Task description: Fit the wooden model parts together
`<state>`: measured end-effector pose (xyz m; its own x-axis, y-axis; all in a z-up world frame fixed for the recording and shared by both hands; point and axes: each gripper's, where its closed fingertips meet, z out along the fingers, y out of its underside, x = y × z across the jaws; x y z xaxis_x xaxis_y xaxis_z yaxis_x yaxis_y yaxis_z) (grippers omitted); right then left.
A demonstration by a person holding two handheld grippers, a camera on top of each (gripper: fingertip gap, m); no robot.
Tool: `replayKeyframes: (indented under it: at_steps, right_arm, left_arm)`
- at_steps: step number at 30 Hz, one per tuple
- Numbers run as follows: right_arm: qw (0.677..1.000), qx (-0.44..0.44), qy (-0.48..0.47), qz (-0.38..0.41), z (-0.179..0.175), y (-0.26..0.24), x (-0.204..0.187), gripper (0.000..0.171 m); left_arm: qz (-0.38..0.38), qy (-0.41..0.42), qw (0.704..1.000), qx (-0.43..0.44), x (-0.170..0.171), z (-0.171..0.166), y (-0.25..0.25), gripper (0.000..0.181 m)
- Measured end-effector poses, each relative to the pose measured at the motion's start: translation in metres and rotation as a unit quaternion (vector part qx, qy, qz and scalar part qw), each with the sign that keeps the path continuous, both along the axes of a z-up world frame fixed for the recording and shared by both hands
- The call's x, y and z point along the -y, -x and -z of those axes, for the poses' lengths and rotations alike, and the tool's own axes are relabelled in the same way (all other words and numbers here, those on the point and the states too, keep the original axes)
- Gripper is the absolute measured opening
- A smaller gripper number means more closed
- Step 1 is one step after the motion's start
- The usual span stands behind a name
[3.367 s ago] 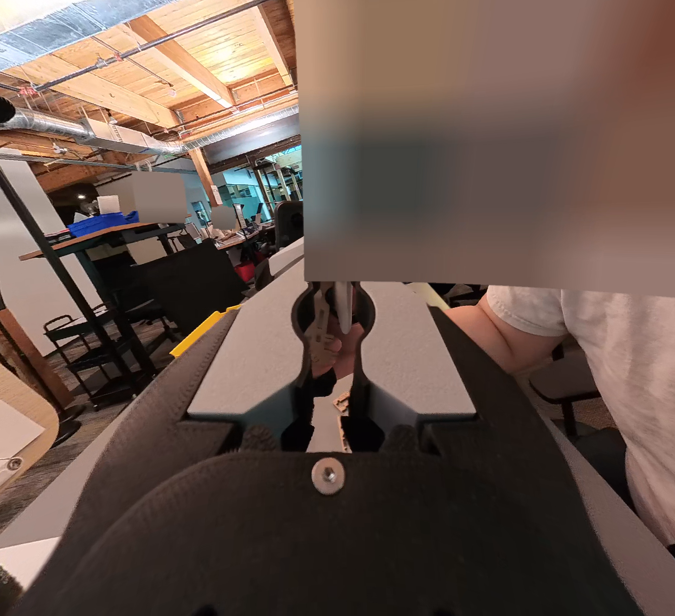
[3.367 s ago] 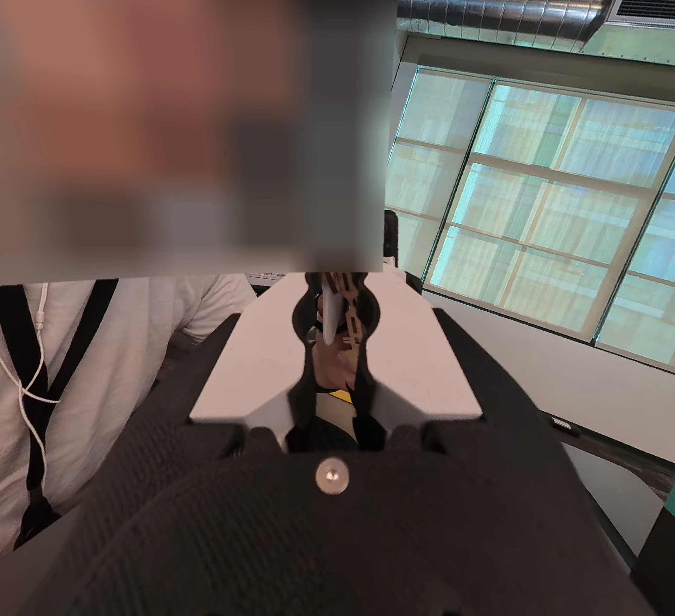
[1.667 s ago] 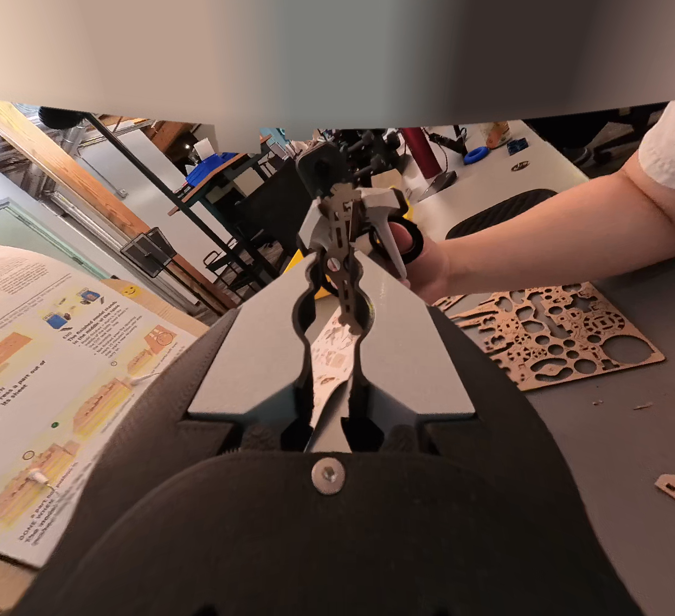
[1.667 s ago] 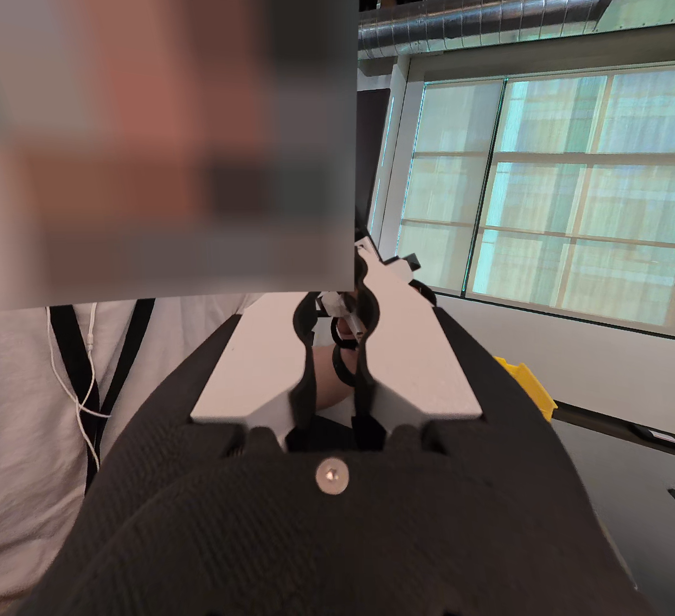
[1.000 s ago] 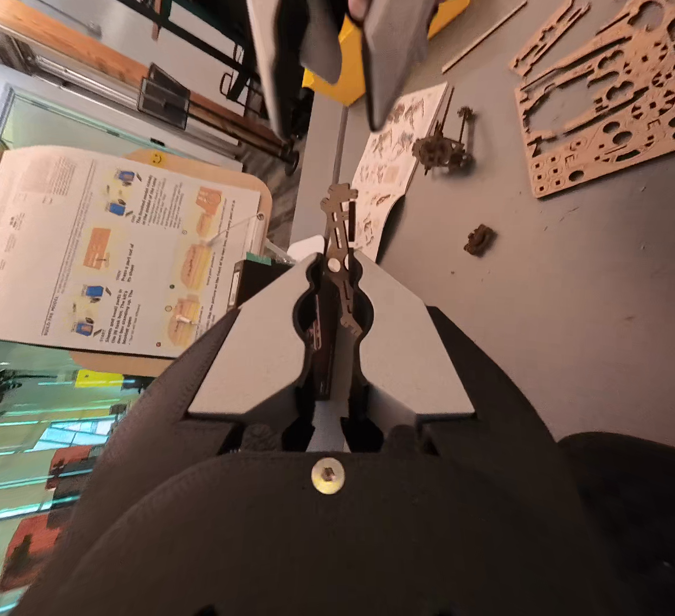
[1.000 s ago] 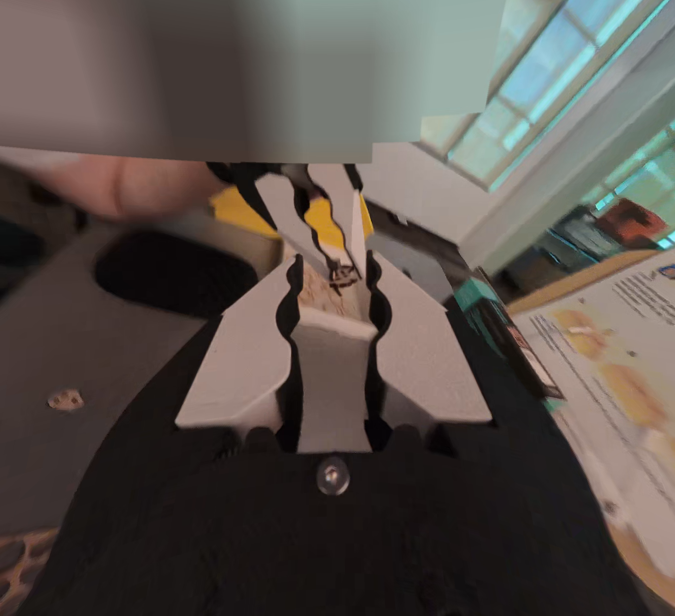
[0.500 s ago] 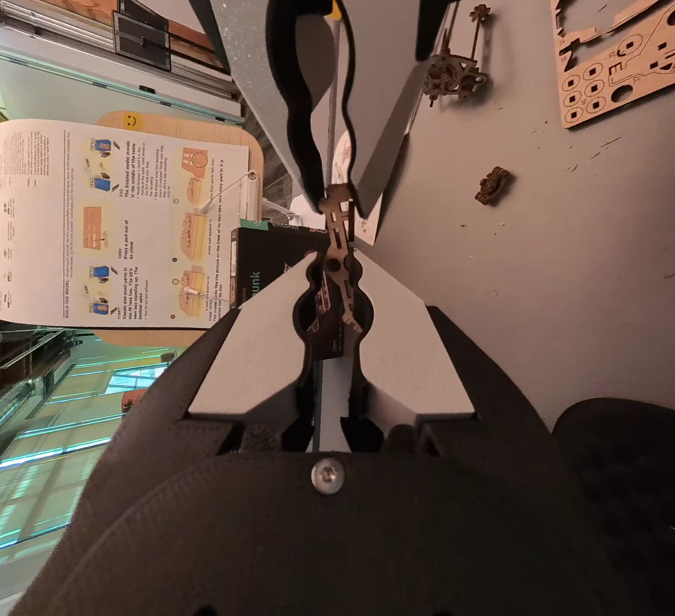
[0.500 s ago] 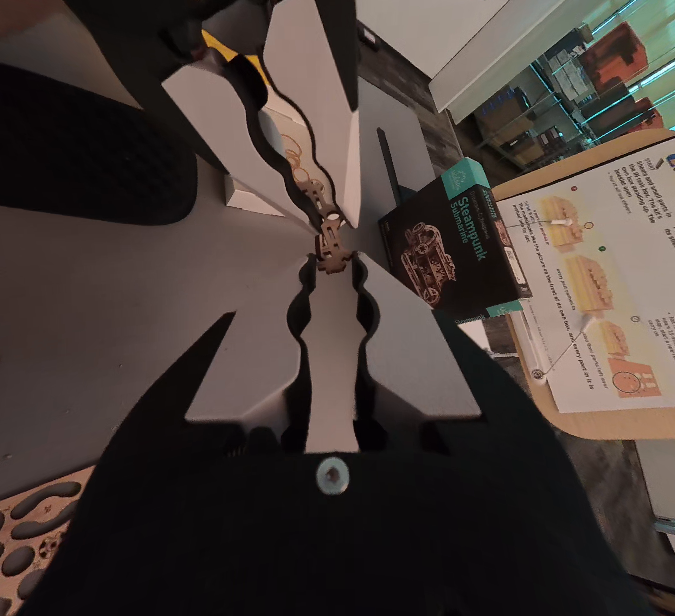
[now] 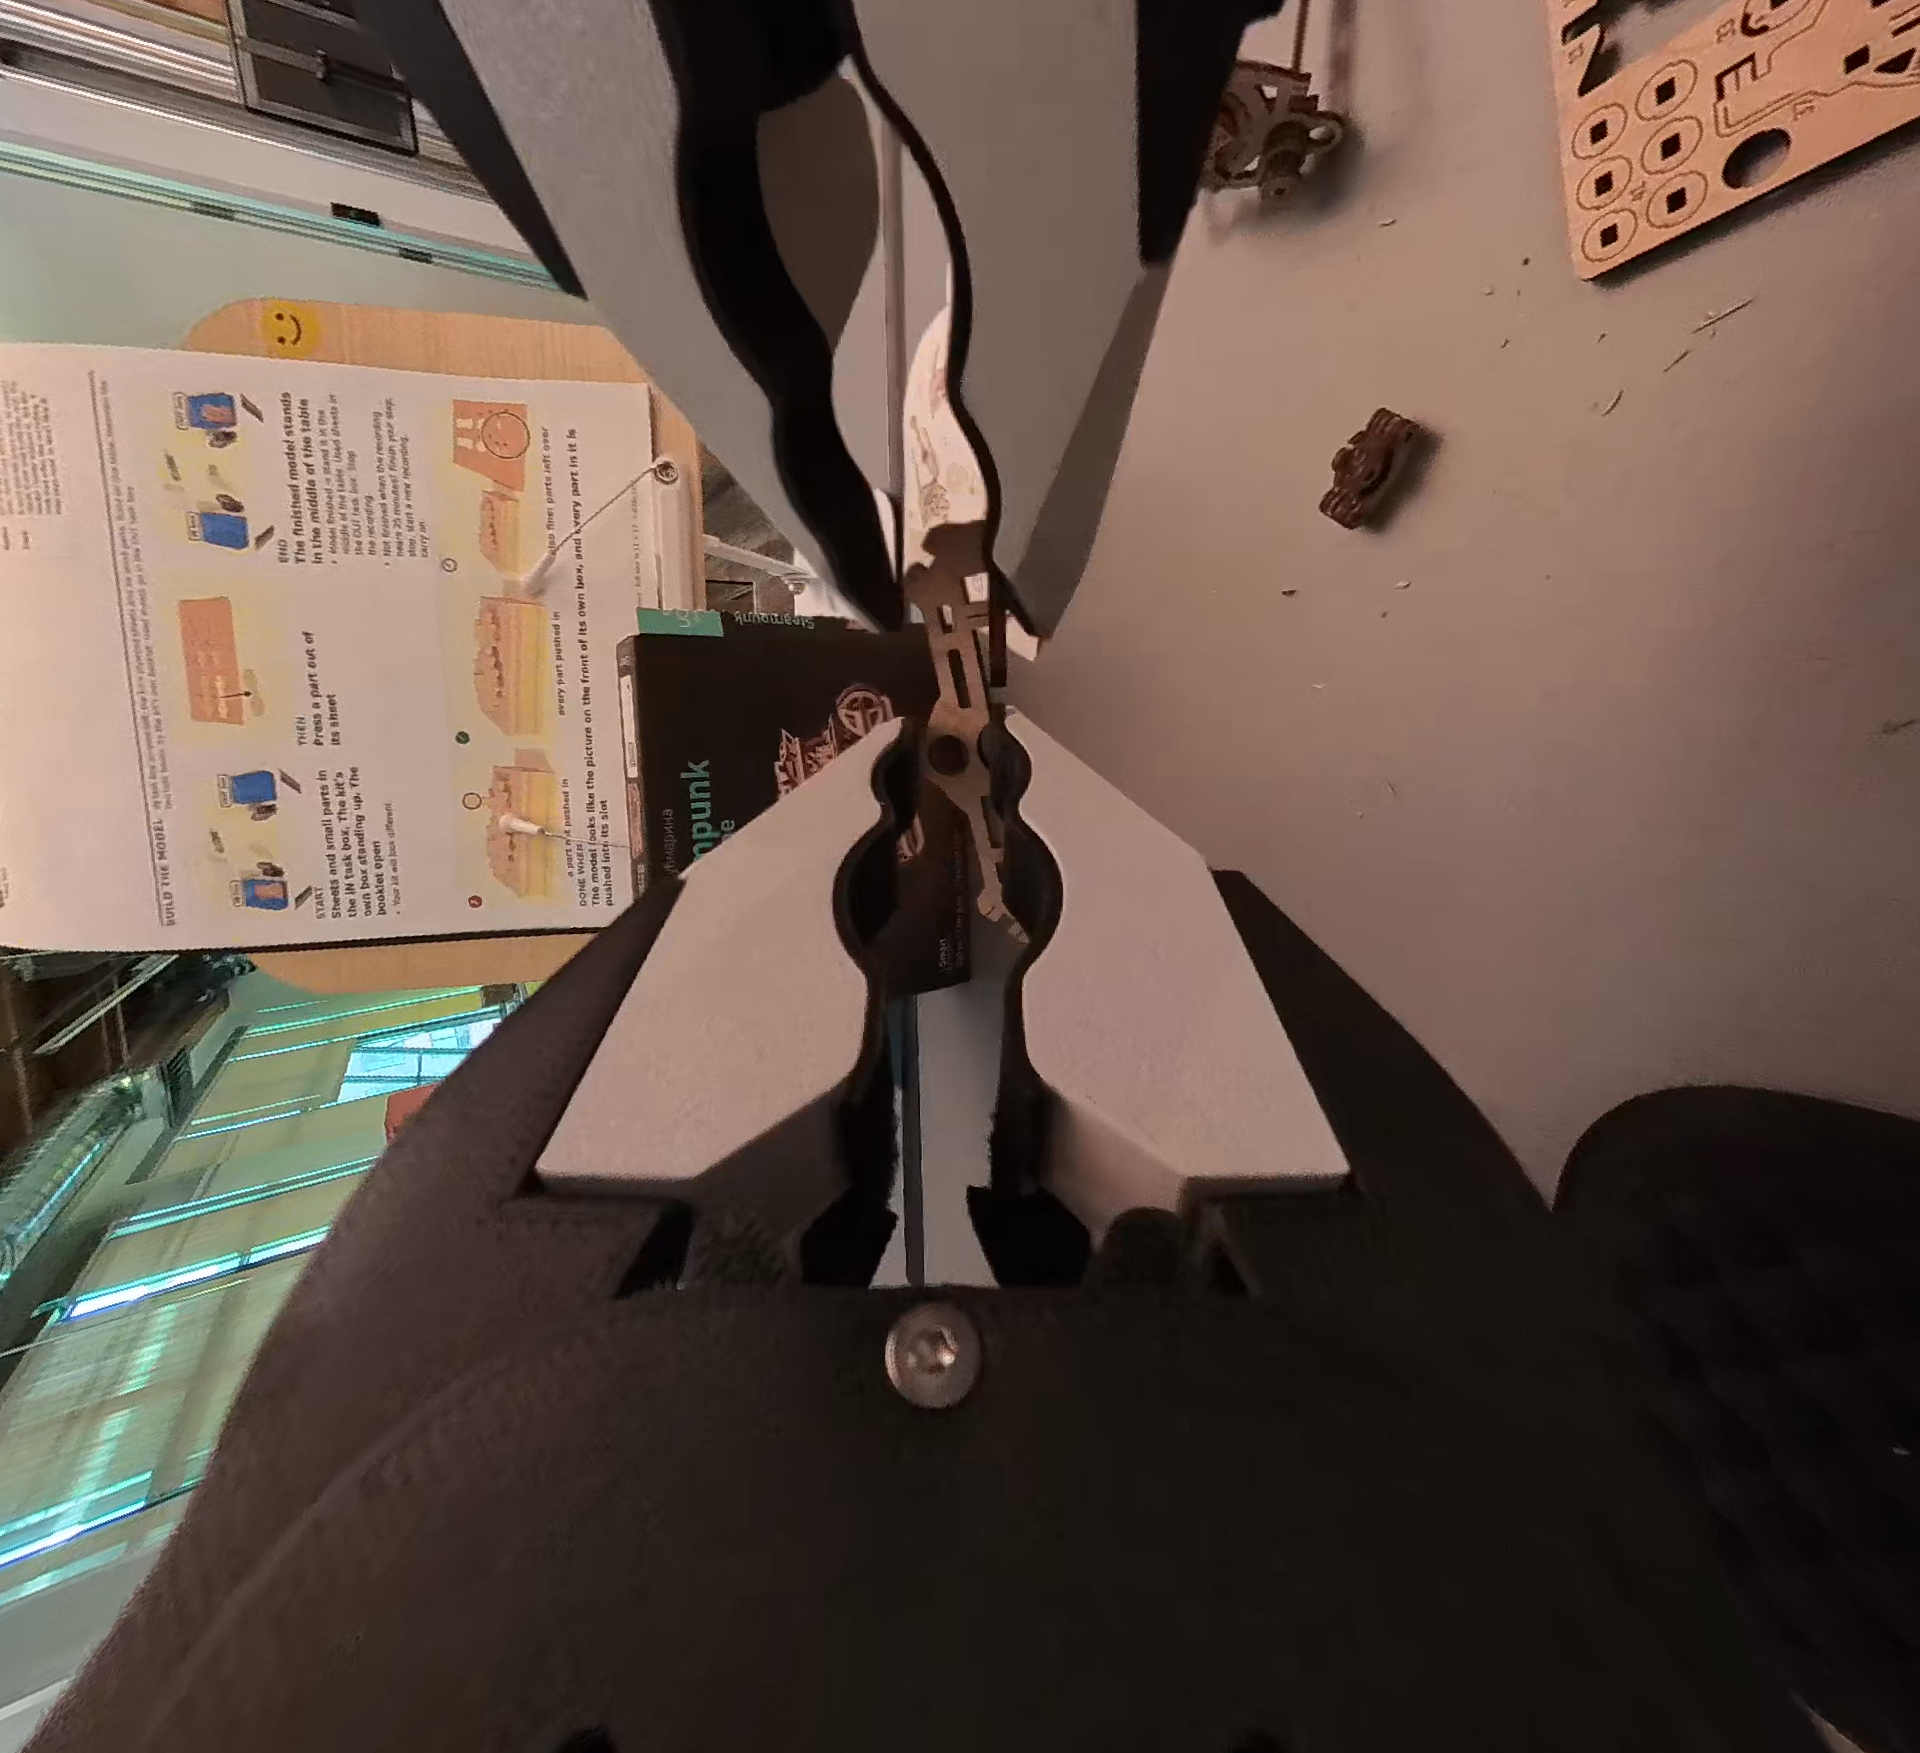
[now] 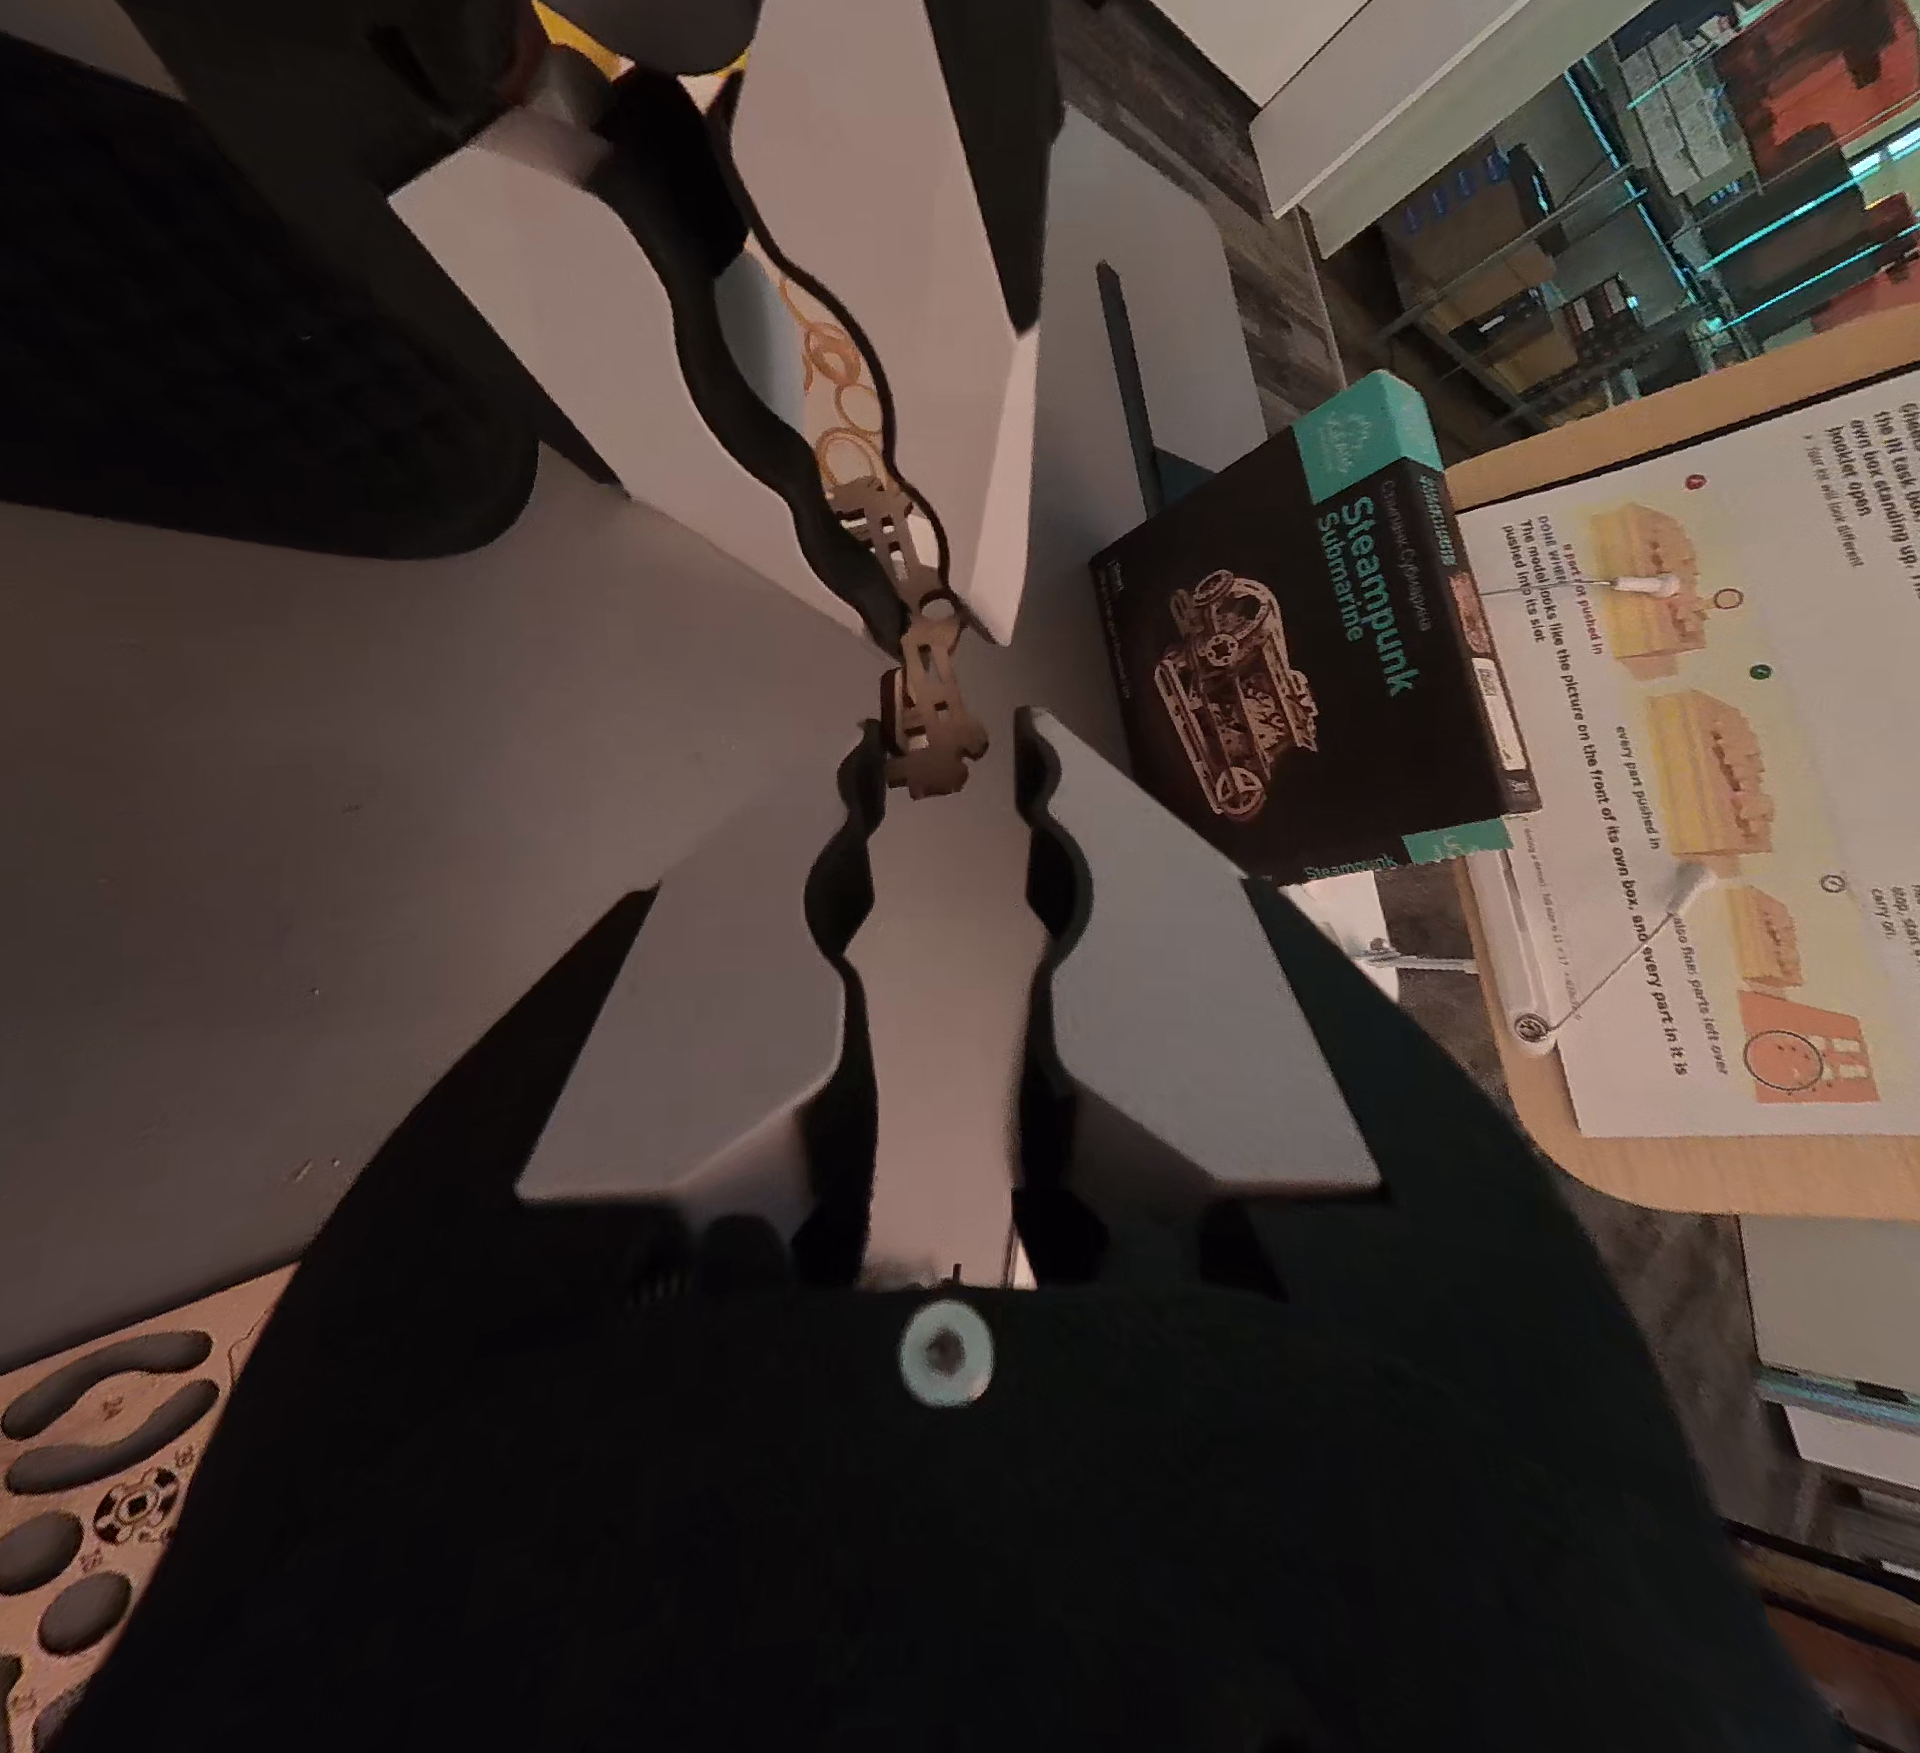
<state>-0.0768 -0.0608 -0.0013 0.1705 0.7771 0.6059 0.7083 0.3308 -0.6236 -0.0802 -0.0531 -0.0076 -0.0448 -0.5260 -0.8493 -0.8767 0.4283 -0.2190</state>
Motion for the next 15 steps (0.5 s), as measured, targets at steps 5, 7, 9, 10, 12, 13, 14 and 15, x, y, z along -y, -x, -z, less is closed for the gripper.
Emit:
replayKeyframes:
  at_steps: [5, 7, 9, 10, 12, 13, 14, 15]
  right_arm:
    - [1.000, 0.013, 0.003, -0.011, 0.007, 0.001, 0.002, 0.020]
    - [1.000, 0.019, 0.003, -0.016, 0.010, 0.001, 0.002, 0.019]
    - [0.999, 0.029, 0.002, -0.020, 0.013, 0.000, 0.003, 0.019]
    - [0.999, 0.033, -0.001, -0.020, 0.014, 0.000, 0.002, 0.019]
    - [0.999, 0.034, -0.002, -0.020, 0.014, 0.000, 0.002, 0.019]
    - [0.999, 0.030, -0.004, -0.020, 0.013, 0.000, 0.002, 0.019]
    - [0.999, 0.026, -0.002, -0.020, 0.012, 0.000, 0.002, 0.019]
    - [1.000, 0.024, 0.003, -0.020, 0.013, 0.001, 0.002, 0.019]
  left_arm:
    - [0.003, 0.001, 1.000, -0.008, 0.002, 0.003, -0.001, 0.011]
    - [0.006, 0.004, 1.000, -0.010, 0.003, 0.004, -0.002, 0.011]
    - [0.007, 0.004, 1.000, -0.017, 0.004, 0.007, -0.002, 0.011]
    - [0.007, 0.002, 1.000, -0.020, 0.004, 0.007, -0.003, 0.011]
    - [0.006, 0.000, 1.000, -0.023, 0.003, 0.008, -0.003, 0.011]
    - [0.005, -0.003, 1.000, -0.023, 0.003, 0.007, -0.003, 0.011]
    - [0.005, -0.004, 1.000, -0.022, 0.003, 0.007, -0.003, 0.011]
    - [0.004, -0.002, 1.000, -0.022, 0.003, 0.007, -0.002, 0.011]
